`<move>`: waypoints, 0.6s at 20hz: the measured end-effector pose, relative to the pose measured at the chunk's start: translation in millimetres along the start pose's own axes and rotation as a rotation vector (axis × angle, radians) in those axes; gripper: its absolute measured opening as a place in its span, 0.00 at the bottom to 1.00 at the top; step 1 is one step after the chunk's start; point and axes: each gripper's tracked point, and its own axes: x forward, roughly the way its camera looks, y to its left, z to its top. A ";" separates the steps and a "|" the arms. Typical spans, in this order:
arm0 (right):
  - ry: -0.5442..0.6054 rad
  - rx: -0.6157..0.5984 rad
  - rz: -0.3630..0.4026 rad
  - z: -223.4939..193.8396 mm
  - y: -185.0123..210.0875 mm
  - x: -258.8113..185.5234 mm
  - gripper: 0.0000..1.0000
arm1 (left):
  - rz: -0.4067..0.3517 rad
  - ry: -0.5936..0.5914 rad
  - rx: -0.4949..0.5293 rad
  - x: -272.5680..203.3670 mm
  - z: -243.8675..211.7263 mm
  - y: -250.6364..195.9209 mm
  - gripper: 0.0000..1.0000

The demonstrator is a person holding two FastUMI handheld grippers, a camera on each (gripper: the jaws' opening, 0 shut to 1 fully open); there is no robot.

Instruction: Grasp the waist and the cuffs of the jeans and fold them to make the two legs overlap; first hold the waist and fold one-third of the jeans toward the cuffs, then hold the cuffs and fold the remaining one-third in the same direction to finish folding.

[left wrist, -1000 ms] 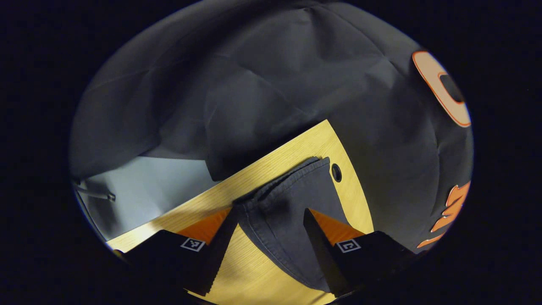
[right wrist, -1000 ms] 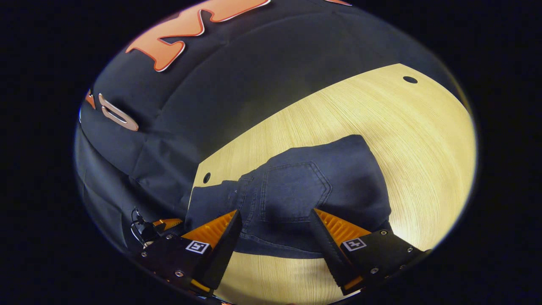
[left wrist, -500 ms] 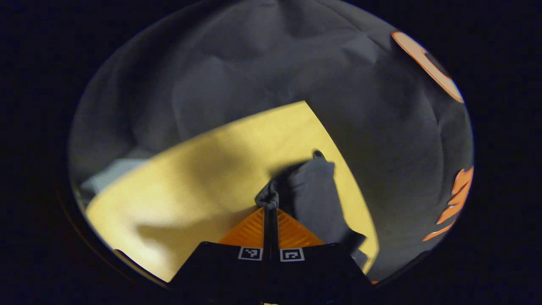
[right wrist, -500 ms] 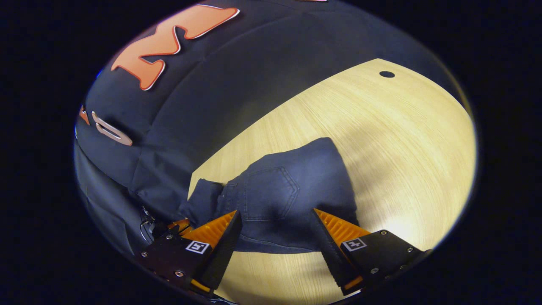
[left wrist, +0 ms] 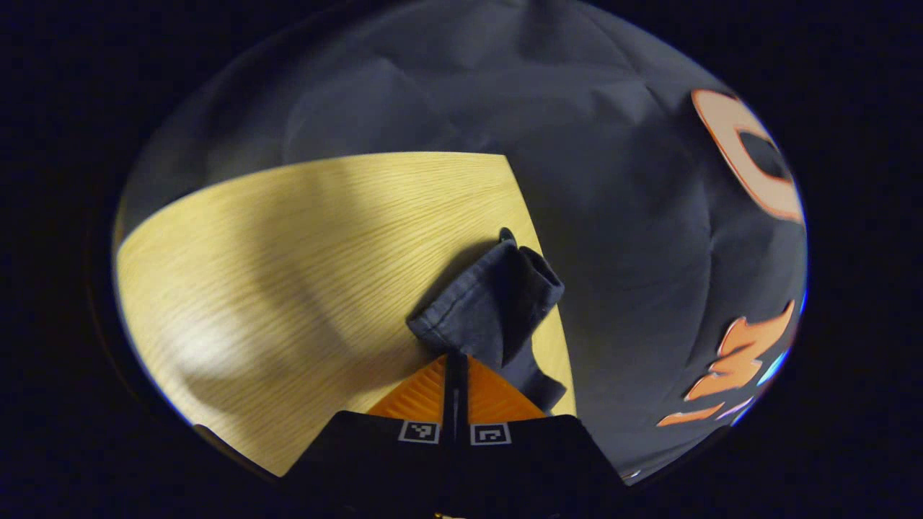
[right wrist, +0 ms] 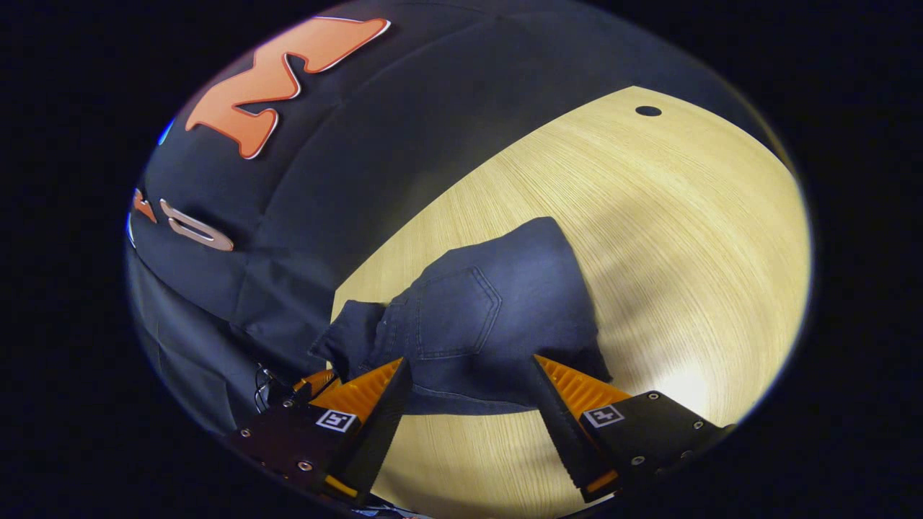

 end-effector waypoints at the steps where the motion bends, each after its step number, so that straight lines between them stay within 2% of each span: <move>1: 0.003 -0.007 -0.011 -4.1 -4.3 -1.7 0.98 | -0.058 0.004 -0.037 -8.0 -1.0 -10.9 0.03; 2: 0.010 -0.004 -0.013 -6.5 -7.6 -3.3 0.98 | -0.081 -0.001 -0.033 -12.1 -2.1 -17.8 0.33; 3: 0.017 0.006 -0.013 -9.3 -8.2 -2.6 0.98 | -0.098 0.005 -0.007 -17.1 -3.3 -22.4 0.31; 4: 0.020 0.015 -0.014 -12.0 -8.9 -2.0 0.98 | -0.118 0.000 0.011 -20.8 -3.1 -28.0 0.53; 5: 0.022 0.020 -0.015 -13.9 -9.5 -3.1 0.98 | -0.177 -0.011 0.014 -21.3 -0.2 -39.5 0.75; 6: 0.024 0.021 -0.019 -16.0 -10.2 -2.1 0.98 | -0.173 -0.033 0.054 -17.1 1.8 -38.9 0.97; 7: 0.036 0.023 -0.023 -20.3 -9.7 -0.6 0.98 | -0.129 -0.040 0.084 -16.0 3.1 -23.9 0.98; 8: 0.049 0.023 -0.023 -24.2 -8.2 0.8 0.98 | -0.094 -0.037 0.075 -9.0 2.7 -13.3 0.94; 9: 0.052 0.024 -0.022 -24.7 -6.9 1.6 0.98 | -0.070 -0.053 0.076 -2.1 5.0 -9.5 0.98; 11: 0.053 0.032 -0.026 -25.1 -6.9 1.0 0.98 | -0.063 -0.098 0.069 15.5 15.1 -16.9 0.94; 12: 0.054 0.033 -0.033 -26.4 -7.5 0.3 0.98 | -0.029 -0.087 0.105 24.3 12.2 -16.0 0.92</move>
